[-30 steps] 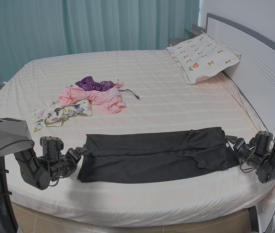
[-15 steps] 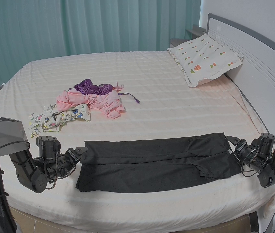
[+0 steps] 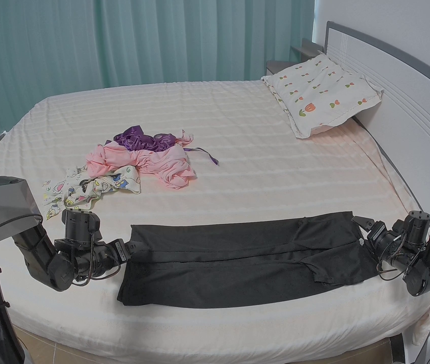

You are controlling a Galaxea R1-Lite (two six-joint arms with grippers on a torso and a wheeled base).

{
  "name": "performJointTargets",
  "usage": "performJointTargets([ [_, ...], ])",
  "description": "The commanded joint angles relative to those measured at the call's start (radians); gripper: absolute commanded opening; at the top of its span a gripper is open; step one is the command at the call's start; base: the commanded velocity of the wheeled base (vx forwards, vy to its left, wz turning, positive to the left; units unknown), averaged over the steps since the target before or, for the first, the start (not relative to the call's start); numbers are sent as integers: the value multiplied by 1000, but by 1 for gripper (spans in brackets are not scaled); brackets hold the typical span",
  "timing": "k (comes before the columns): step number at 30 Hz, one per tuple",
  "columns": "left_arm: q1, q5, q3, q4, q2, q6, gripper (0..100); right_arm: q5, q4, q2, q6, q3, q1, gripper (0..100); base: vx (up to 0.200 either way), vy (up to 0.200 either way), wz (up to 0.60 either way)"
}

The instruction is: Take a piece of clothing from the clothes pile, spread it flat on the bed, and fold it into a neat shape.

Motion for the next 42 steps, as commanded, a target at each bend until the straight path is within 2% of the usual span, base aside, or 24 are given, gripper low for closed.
performJointTargets([
  [1,-5,-14,-68,17,23,28,100,2,-4,2,0,4,-1,100,0,0,0],
  [4,-17,-47,-76,40,28,60,100,2,-4,4,0,7,-1,100,0,0,0],
  [6,-25,-89,-78,86,28,142,100,2,-4,5,0,5,-2,100,0,0,0],
  [13,-33,-84,-108,152,46,205,100,2,-4,5,0,7,-2,100,0,0,0],
  [25,-33,-104,-150,154,51,205,100,2,-4,5,0,10,-1,100,0,0,0],
  [32,-31,-172,-156,157,54,203,100,2,-7,7,-2,10,-1,100,0,0,0],
  [40,-28,-173,-157,152,75,203,100,2,-7,7,-2,8,-4,100,0,0,0],
  [41,-26,-173,-157,152,75,203,0,2,-7,7,0,8,-2,100,0,0,0],
  [42,-25,-172,-157,154,75,205,0,2,-7,7,0,8,-4,100,0,0,0],
])
